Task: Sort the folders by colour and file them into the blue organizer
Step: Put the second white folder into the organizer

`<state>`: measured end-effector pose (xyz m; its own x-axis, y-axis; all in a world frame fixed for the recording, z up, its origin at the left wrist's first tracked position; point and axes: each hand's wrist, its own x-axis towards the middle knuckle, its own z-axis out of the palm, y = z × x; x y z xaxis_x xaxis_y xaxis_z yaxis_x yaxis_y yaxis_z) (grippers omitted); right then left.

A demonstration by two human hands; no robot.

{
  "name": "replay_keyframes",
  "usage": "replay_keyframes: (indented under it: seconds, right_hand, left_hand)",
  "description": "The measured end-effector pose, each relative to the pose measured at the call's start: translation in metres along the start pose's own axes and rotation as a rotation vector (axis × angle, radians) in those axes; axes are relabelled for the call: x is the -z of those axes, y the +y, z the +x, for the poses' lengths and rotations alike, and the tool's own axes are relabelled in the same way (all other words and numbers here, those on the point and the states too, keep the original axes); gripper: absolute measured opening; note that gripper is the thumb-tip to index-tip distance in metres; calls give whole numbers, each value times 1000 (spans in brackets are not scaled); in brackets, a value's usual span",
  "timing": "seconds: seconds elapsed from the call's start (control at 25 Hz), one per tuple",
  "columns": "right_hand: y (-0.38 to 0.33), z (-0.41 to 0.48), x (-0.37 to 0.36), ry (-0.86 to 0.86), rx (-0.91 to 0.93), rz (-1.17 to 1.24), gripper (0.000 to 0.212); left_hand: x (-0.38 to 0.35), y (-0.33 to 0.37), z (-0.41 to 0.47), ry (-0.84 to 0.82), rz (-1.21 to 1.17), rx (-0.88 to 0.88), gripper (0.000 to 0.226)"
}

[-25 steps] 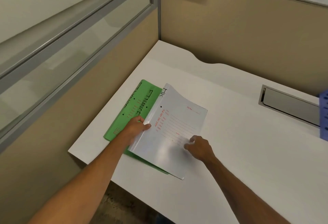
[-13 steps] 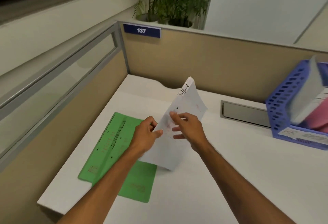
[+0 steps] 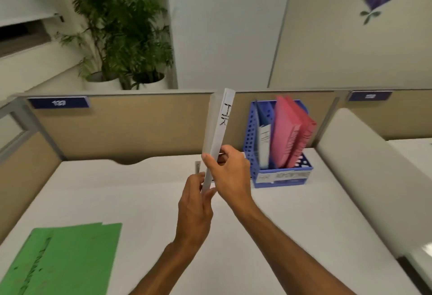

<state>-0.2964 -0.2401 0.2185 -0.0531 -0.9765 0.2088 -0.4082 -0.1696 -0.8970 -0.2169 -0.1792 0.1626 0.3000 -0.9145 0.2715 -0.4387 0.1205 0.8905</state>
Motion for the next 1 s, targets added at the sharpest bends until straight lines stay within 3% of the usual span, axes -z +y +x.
replay_keyframes:
  seconds: [0.24, 0.48, 0.64, 0.8, 1.0]
  right_hand:
    - [30, 32, 119, 259, 154, -101, 28]
    - [49, 64, 191, 347, 264, -152, 42]
    - [52, 94, 216, 374, 320, -145, 41]
    - [65, 126, 220, 378, 295, -165, 52]
    - [96, 160, 205, 349, 286, -198, 48]
  left_hand:
    - [-120, 58, 14, -65, -68, -105, 55]
    - [-184, 116, 51, -92, -63, -271, 61]
    - [-208, 139, 87, -175, 15, -354, 65]
    - [-220, 137, 129, -270, 165, -392, 73]
    - [-222, 100, 169, -307, 438, -300, 80]
